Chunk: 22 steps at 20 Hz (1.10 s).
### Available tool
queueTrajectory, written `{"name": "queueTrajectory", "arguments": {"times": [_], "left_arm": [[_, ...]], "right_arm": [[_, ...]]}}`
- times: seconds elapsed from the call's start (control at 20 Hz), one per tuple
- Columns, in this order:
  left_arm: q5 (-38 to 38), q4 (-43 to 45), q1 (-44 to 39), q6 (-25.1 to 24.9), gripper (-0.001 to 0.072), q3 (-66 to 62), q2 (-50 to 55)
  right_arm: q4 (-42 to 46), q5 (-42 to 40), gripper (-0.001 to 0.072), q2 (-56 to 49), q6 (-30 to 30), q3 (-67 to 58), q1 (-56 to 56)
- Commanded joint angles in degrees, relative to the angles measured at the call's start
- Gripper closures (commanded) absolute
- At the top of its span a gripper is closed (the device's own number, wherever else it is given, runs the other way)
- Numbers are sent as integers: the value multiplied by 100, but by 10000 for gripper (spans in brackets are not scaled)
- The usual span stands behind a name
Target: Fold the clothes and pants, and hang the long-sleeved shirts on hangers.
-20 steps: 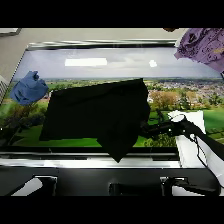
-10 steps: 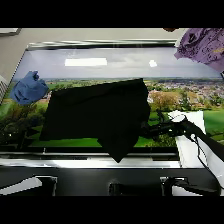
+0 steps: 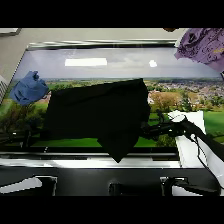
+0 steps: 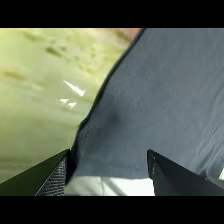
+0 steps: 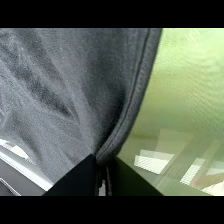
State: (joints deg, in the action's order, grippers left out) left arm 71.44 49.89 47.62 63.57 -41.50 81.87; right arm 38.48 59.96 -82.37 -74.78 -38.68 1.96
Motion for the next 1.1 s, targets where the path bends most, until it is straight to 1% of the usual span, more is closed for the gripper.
{"name": "queueTrajectory", "arguments": {"times": [0.0, 0.05, 0.1, 0.15, 0.2, 0.25, 0.3, 0.35, 0.4, 0.45, 0.5, 0.7, 0.85, 0.95, 1.05], "left_arm": [[142, 323, -9, -13, 133, 2, 20], [142, 315, -11, -11, 152, 2, 20], [142, 317, -22, -13, 205, 2, 20], [140, 313, -22, -11, 207, 2, 20], [140, 313, -20, -11, 277, 2, 20], [136, 313, -22, -13, 395, 2, 20], [116, 313, -20, -11, 456, 2, 20], [96, 313, -20, -11, 465, 2, 20], [83, 313, -22, -11, 490, 2, 20], [70, 313, -20, -13, 646, 2, 20], [50, 310, -22, -13, 692, 2, 20], [48, 295, -26, -24, 694, -26, 13], [46, 140, -304, -59, 696, -234, -44], [-98, -221, -717, -50, 697, -549, -140], [-328, -472, -1270, 146, 697, -1084, -264]], "right_arm": [[-26, 15, 686, 7, 2, -7, -7], [-33, 13, 686, 7, 0, -7, -7], [-35, 15, 686, 7, 0, -7, -7], [-35, 15, 686, 7, 0, -7, -7], [-35, 13, 686, 7, 0, -7, -7], [-35, 15, 686, 7, 0, -7, -7], [-35, 13, 686, 7, 0, -7, -7], [-35, 13, 686, 7, 0, -7, -7], [-35, 15, 686, 7, 0, -7, -7], [-35, 15, 686, 11, 0, -7, -7], [-35, 22, 686, 11, 0, -7, -7], [-35, 125, 686, 11, 50, -7, -7], [-28, 313, 687, 13, 308, -278, -7], [13, 444, 688, 13, 385, -874, -7], [146, 481, 688, 13, 289, -1768, -7]]}}
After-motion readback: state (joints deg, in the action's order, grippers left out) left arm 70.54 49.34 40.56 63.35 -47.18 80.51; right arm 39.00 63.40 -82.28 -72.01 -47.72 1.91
